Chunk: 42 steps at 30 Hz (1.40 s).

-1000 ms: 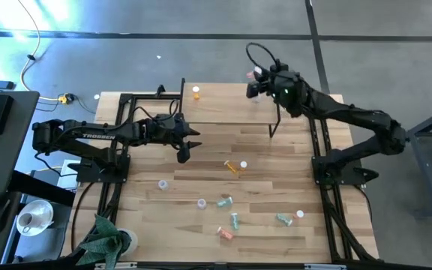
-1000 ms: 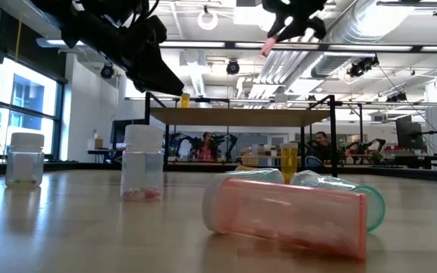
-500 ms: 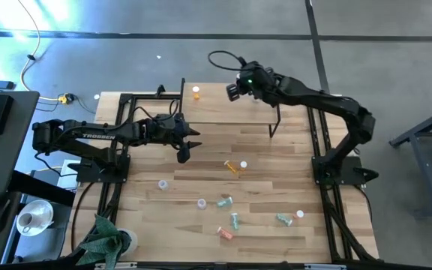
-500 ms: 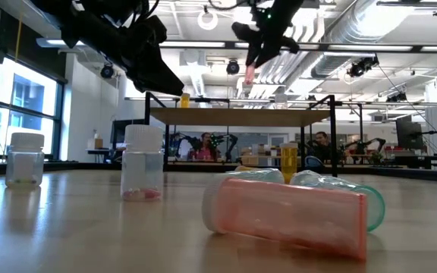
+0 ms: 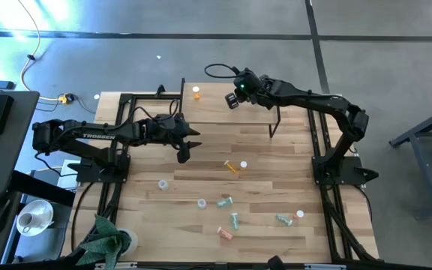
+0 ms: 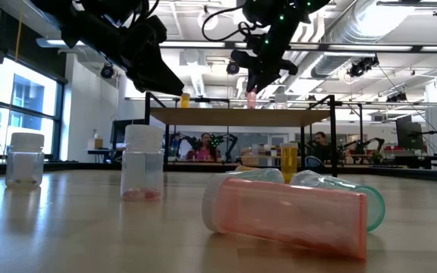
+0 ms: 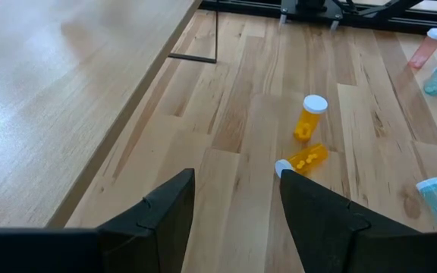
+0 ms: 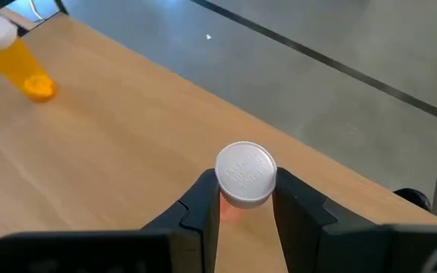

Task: Pick and place medicine bottles onto shelf by color
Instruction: Put the pink pill bottle on the shelf

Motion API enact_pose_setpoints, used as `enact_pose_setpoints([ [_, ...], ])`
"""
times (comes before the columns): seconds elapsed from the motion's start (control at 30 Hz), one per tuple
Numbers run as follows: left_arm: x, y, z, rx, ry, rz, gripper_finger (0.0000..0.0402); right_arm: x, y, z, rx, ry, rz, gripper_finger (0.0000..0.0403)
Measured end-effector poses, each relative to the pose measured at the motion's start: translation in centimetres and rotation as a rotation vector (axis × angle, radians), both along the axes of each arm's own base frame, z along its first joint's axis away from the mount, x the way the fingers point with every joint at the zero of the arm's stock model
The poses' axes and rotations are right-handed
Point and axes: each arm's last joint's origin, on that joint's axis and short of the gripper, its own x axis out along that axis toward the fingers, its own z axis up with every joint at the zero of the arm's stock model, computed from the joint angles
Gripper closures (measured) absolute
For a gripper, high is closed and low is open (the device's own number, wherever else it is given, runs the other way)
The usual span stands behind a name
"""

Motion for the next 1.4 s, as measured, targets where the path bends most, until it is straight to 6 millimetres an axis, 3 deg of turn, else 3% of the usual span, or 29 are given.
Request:
enact_pose_setpoints([
  [0.3, 0.0, 0.0, 0.0, 0.0, -0.001, 0.0, 0.0216, 0.3, 0.3, -1.7, 0.013, 0.0, 0.062, 0.0315],
  [0.93, 0.0, 0.0, 0.0, 0.0, 0.0, 0.0, 0.0216, 0.3, 0.4, -2.0, -0.024, 0.045, 0.115, 0.0315],
  [1.23, 0.0, 0.0, 0.0, 0.0, 0.0, 0.0, 0.0216, 0.6, 0.8, -2.1, -0.028, 0.053, 0.13, 0.0244],
  [1.4, 0.0, 0.0, 0.0, 0.0, 0.0, 0.0, 0.0216, 0.5, 0.8, -2.0, -0.031, 0.048, 0.13, 0.0232],
])
